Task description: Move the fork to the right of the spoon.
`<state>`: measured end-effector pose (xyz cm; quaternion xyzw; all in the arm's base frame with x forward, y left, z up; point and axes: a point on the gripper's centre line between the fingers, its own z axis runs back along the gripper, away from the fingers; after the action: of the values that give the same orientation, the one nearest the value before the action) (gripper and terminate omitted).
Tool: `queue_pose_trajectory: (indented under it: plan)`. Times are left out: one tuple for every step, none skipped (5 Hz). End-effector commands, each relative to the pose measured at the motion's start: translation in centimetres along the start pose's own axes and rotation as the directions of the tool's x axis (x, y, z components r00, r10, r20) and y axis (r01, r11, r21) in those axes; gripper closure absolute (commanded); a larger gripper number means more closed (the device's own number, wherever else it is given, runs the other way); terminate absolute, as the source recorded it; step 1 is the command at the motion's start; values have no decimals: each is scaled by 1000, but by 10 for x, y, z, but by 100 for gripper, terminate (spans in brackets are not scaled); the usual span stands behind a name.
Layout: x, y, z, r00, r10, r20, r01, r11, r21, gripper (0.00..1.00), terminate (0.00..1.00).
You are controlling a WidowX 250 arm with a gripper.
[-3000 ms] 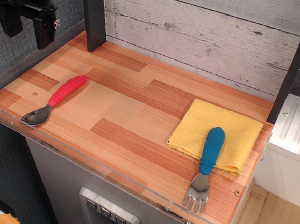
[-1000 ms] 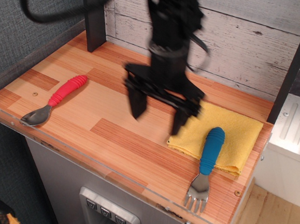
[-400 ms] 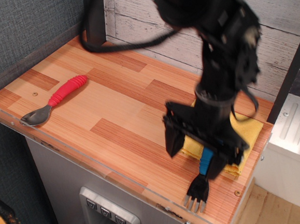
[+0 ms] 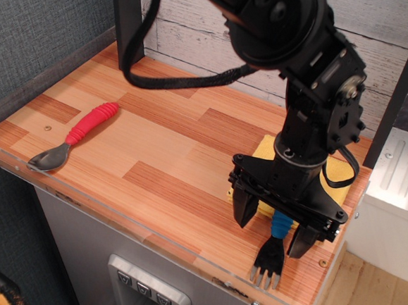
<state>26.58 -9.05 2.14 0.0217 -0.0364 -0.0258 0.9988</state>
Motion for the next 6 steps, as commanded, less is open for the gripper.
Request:
queue_pose_trajectory:
  plan:
    - [-2,0,-3,996,72,53,-70,997,-36,0,0]
    - [-4,-1,-9,995,83,48,-81,996,-41,0,0]
    - [-6,-1,-11,995,98,37,-97,995,-33,100,0]
    - [-7,3,-9,993,110,46,-106,992,-68,100,0]
    - [-6,7,-6,990,134,53,-131,990,-58,100,0]
    - [-4,12,7,986,140,85,-134,988,-71,100,0]
